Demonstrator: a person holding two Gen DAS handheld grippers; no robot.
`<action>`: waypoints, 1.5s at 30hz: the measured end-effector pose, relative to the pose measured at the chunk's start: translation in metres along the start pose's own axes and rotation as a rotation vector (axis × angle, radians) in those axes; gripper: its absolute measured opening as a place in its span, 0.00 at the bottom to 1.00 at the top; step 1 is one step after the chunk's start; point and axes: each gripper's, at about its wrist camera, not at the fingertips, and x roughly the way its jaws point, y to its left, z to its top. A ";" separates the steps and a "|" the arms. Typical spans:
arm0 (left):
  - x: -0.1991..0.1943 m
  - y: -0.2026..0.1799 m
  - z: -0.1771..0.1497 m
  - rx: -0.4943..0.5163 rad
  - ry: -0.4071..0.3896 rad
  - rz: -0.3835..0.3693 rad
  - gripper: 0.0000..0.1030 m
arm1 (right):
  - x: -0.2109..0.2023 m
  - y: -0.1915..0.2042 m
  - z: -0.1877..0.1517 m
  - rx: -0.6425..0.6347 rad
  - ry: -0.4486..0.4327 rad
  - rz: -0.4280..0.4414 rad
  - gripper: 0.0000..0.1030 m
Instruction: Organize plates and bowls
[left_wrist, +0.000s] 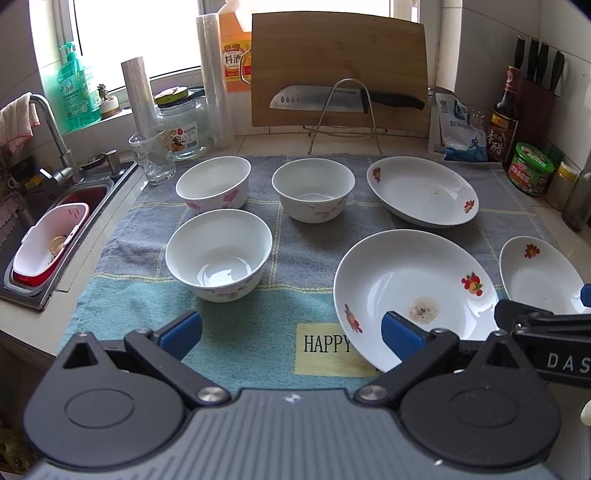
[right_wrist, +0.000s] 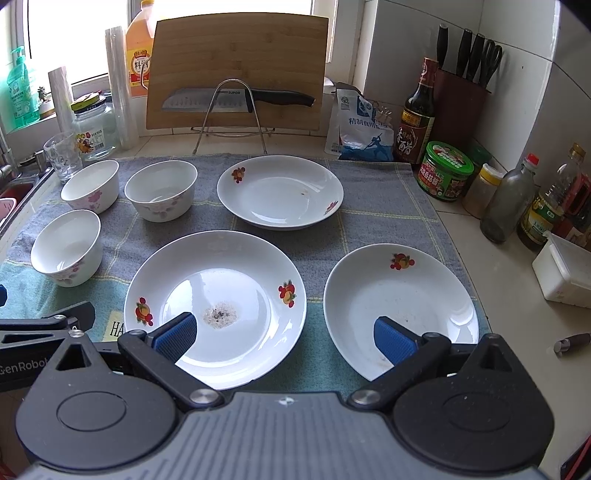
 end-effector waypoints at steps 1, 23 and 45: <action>0.000 0.001 0.000 -0.001 0.001 -0.001 0.99 | 0.000 0.000 0.000 -0.001 0.000 0.000 1.00; -0.001 0.001 0.002 -0.002 -0.002 -0.002 0.99 | -0.004 0.001 0.003 -0.007 -0.013 -0.004 1.00; -0.002 0.006 0.003 -0.002 -0.002 -0.016 0.99 | -0.007 0.007 0.002 -0.004 -0.023 -0.025 1.00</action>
